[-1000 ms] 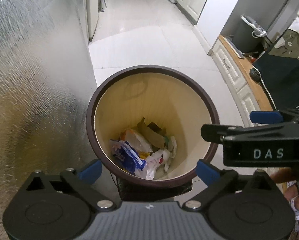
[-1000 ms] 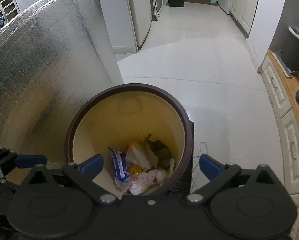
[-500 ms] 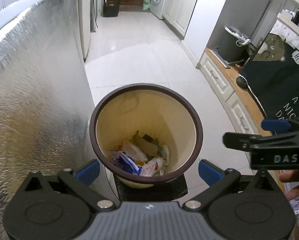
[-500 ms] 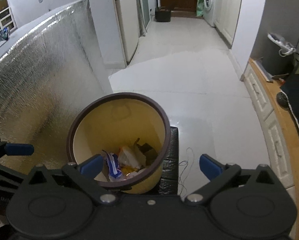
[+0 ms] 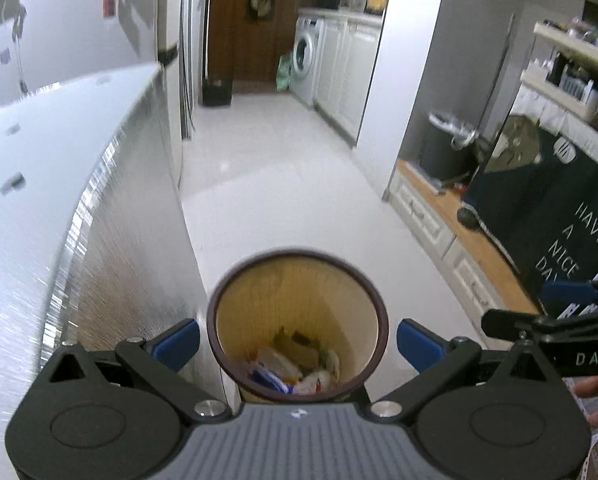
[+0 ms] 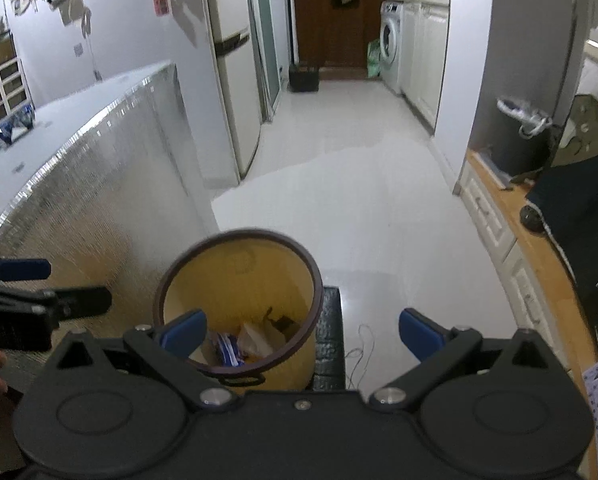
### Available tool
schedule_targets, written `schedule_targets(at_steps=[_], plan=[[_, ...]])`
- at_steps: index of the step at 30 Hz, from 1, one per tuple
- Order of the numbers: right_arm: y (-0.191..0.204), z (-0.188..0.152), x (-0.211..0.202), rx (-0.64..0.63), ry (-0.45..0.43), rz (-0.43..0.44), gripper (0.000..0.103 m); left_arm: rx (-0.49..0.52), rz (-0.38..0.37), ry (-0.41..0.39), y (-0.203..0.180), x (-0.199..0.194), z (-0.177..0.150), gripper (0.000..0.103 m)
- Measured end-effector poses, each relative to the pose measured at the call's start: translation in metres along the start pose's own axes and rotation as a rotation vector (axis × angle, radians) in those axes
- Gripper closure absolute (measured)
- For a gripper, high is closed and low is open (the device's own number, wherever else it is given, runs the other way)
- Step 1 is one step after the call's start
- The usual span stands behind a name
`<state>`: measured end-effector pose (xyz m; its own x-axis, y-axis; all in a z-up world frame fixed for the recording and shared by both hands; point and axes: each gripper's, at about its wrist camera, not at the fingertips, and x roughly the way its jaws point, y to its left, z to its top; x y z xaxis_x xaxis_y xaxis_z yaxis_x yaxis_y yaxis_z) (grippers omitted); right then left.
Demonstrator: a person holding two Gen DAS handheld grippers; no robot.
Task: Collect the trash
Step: 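Move both open tools back to the table toward the can and wrapper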
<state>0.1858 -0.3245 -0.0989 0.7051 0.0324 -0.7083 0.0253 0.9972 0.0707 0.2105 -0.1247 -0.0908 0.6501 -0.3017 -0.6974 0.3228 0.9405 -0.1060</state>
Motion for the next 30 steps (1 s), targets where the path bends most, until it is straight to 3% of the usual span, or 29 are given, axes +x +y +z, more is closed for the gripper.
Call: schedule_targets(at_steps=[14,30], plan=[[0.022,0.017,-0.078,0.000,-0.188,-0.014,0.000,0.042,0.008,-0.220,0.012,-0.088,0.019,0.000],[0.088,0.058,-0.092,-0.095,-0.265,0.017,0.000,-0.002,0.073,-0.374,0.077,-0.149,0.035,0.000]])
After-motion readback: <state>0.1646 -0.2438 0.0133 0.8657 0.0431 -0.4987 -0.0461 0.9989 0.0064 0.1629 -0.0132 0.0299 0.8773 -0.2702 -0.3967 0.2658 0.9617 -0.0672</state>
